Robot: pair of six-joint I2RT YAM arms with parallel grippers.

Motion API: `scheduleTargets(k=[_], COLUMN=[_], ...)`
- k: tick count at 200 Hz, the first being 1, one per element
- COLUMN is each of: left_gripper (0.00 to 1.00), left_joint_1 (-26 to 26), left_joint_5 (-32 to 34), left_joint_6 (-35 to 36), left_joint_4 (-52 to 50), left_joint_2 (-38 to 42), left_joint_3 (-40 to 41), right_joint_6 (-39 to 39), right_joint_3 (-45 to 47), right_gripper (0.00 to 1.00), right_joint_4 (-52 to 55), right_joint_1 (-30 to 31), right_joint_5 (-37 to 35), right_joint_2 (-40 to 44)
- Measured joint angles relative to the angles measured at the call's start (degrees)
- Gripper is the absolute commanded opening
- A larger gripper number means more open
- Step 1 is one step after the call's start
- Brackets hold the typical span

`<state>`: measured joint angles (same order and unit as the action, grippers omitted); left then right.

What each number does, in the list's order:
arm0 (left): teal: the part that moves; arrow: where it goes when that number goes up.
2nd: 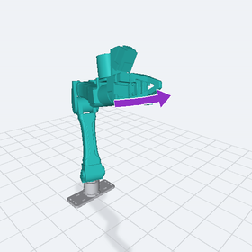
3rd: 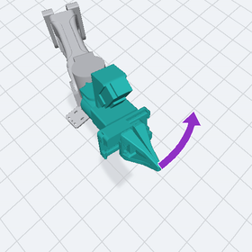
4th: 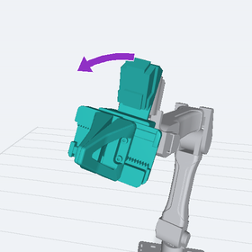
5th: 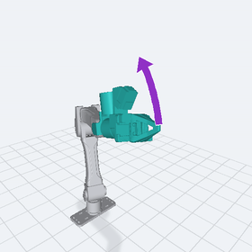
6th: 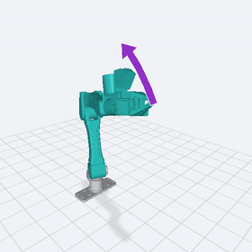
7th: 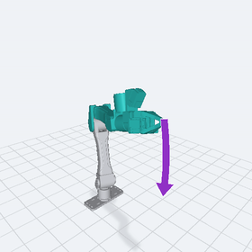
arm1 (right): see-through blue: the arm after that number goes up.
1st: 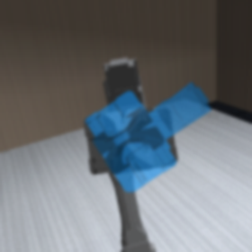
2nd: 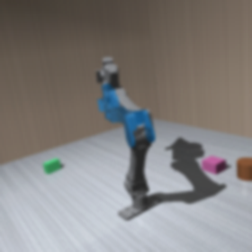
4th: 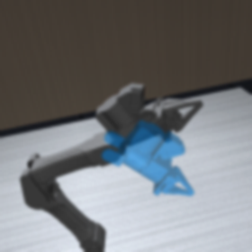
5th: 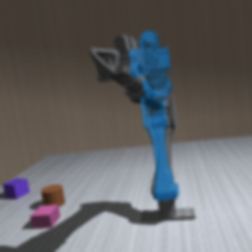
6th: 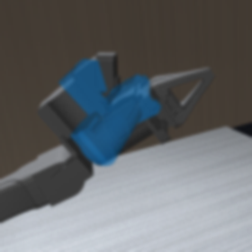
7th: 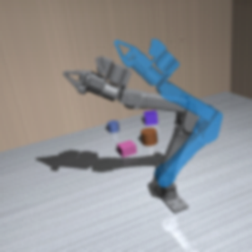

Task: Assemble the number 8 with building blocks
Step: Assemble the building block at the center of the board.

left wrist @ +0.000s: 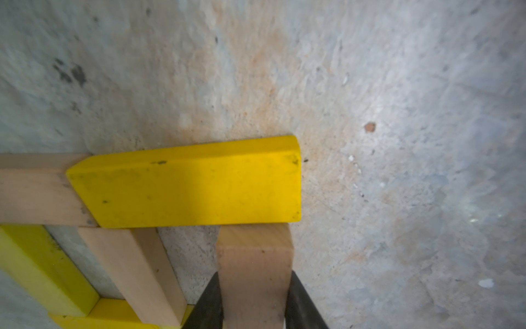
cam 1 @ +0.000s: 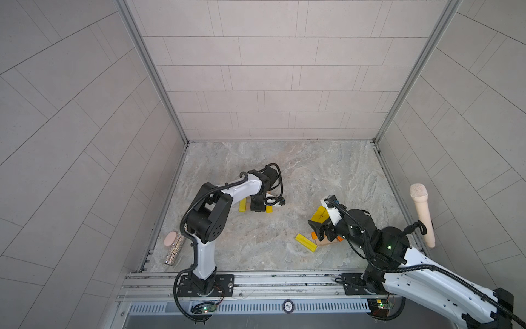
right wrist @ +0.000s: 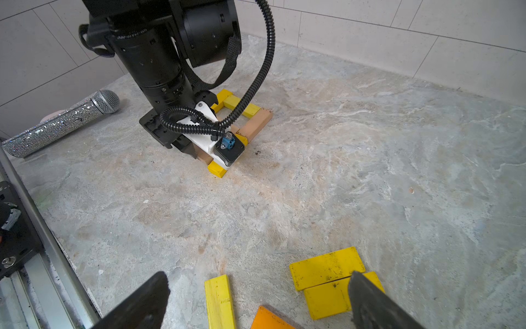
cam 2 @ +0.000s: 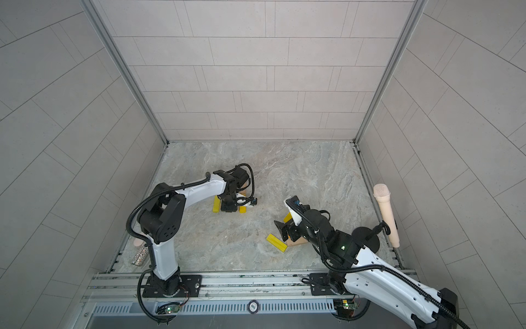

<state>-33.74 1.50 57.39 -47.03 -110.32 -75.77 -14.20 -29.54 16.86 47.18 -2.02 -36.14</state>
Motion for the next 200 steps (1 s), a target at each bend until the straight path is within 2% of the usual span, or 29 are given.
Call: scheduleTargets(k=[46, 130, 165, 200], left_gripper=[0.45, 0.47, 0.54, 0.61], left_joint_1=[0.24, 0.26, 0.37, 1.14], left_joint_5=[0.00, -0.74, -3.10, -6.16], left_joint_6=[0.09, -0.90, -5.14, -15.02], left_joint_4=[0.00, 0.07, 1.88, 4.79], left_joint_2=[-0.02, 0.37, 6.01, 13.46], left_joint_3=[0.00, 0.02, 1.75, 3.80], right_joint_6=[0.02, -0.02, -0.52, -2.05], right_joint_3=[0.00, 0.00, 0.00, -0.02], right_gripper=[1.00, 1.00, 0.99, 0.99], right_joint_4=[-0.02, -0.04, -0.63, -0.87], right_joint_1=[0.00, 0.00, 0.00, 0.00], right_joint_5=[0.00, -0.11, -0.81, -1.46], right_joint_2=[0.00, 0.00, -0.44, -3.10])
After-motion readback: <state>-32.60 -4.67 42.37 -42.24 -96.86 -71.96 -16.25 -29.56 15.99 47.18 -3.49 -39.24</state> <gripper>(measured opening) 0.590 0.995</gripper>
